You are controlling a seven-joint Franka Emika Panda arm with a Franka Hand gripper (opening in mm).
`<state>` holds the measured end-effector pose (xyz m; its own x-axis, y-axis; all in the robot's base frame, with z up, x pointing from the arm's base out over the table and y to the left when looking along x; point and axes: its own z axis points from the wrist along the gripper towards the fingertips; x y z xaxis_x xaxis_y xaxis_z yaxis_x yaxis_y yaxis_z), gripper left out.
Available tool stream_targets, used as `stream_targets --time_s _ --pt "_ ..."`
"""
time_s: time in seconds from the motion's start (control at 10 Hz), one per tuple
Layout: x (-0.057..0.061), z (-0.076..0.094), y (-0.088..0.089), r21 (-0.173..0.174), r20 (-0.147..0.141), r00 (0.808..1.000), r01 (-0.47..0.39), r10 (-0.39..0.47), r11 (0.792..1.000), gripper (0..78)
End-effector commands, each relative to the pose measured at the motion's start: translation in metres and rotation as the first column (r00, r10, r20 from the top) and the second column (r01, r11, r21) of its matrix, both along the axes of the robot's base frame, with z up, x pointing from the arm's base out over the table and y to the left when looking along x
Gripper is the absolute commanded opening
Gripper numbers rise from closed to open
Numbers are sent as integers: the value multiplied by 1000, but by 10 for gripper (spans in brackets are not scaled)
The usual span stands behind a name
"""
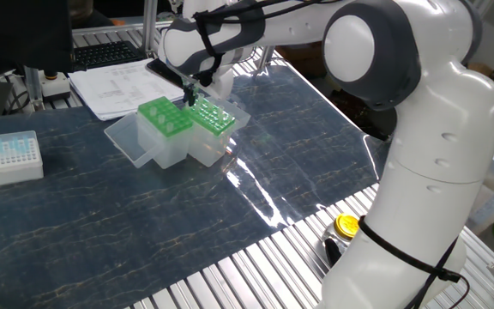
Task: Transfer all large pipette tips from one holder to another
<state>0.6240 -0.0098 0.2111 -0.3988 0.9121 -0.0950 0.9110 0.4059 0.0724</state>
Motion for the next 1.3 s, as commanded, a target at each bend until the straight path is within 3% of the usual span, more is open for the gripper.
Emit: stream_targets --time_s 0.1,0.6,0.9,1.0,1.3 --pt "-1 5 0 0 6 1000 2 -2 1000 11" --pt "-4 20 1 -2 27 999 -21 21 1000 11" --pt "-9 35 0 -5 44 998 -46 46 999 11" --pt "-12 42 -2 -3 62 996 -58 58 998 11" --pt "-14 64 2 20 83 995 -52 51 998 11"
